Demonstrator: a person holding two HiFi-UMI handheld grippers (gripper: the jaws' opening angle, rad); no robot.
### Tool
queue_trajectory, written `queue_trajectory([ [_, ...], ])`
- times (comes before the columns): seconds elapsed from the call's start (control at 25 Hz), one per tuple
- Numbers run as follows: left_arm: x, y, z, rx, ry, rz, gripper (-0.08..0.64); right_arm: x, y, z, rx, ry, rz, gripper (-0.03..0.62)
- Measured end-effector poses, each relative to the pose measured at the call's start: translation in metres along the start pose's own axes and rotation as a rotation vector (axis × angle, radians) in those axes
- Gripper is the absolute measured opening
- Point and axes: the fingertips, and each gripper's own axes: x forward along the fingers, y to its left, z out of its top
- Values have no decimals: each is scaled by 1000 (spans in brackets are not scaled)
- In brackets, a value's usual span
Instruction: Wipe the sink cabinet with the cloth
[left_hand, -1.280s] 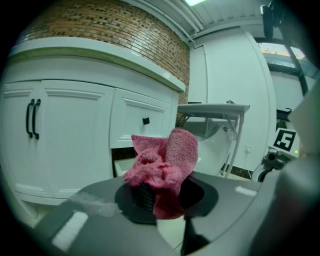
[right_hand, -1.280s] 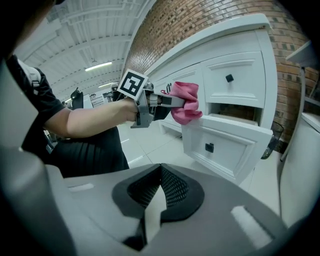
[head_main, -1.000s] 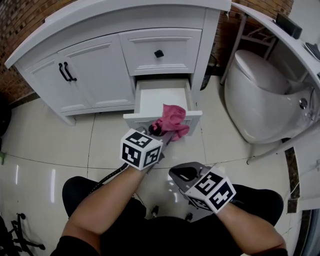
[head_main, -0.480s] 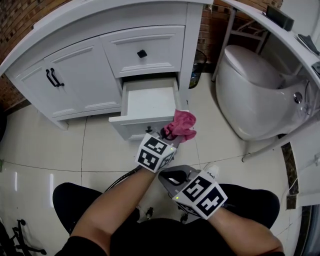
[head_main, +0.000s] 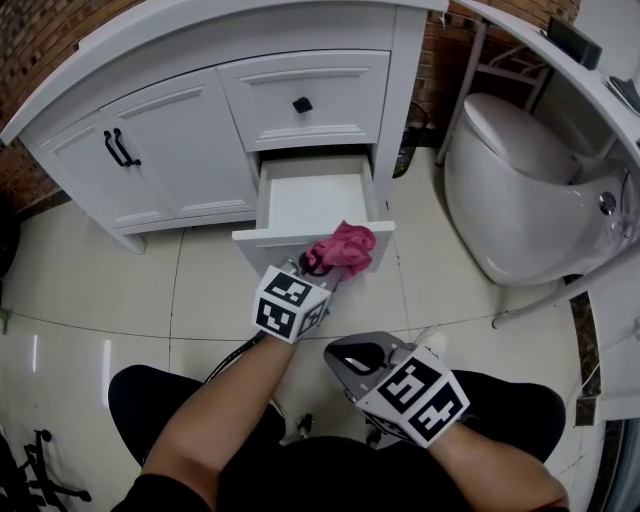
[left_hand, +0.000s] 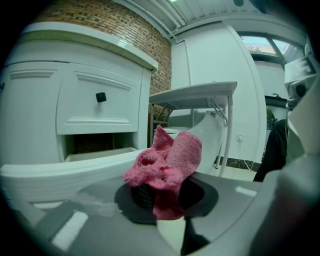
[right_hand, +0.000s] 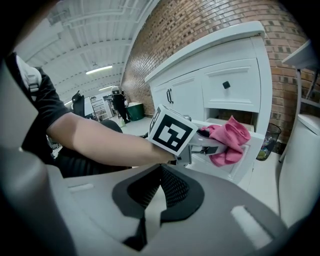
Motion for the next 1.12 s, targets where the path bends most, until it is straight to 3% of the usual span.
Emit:
queue_trajectory([
  [0.32,-45,43,-22,-75,-24,118,91,7,-2,-5,-10,25,-12,6],
  [1.12,-102,102,-45,-134,-68,250,97,18,2,-15,-14,68,-8,6],
])
